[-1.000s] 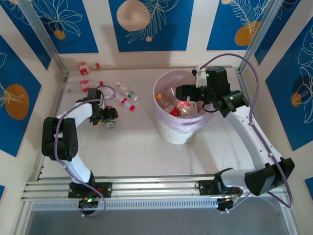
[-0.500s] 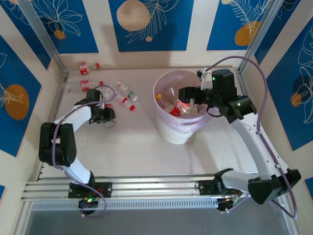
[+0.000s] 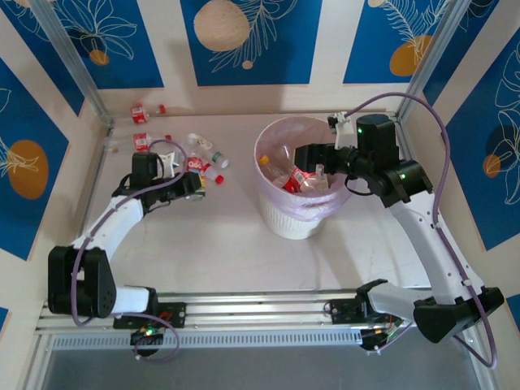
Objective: Put the plastic bottles in the bin
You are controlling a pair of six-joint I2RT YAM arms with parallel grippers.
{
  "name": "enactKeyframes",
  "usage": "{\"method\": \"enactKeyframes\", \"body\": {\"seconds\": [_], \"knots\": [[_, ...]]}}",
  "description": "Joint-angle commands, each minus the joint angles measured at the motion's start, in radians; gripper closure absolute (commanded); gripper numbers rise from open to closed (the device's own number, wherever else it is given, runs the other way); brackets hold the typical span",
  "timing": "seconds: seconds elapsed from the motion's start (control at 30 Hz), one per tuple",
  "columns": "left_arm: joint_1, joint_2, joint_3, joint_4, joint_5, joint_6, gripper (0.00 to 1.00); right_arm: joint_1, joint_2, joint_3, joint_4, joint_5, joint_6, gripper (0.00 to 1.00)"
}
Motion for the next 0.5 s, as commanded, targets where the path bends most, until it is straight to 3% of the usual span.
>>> {"method": "enactKeyframes", "body": {"seconds": [0.0,0.37,0.47], "knots": [[-0.020,-0.095,-0.025,0.197,0.169,-0.053,0.67,0.050,0.036,0.077,0.048,-0.094,0.055,0.06],[-0.070,-0.163,-0.087,0.440,0.315,-0.114,1.00,0.282,0.322,0.354,0.119,-0.072,0.057,0.04],[-0.079,-0.154,-0.104,0.522,0.322,-0.160,1.00,0.308,0.425,0.452,0.098,-0.037,0.048,0.05]]}}
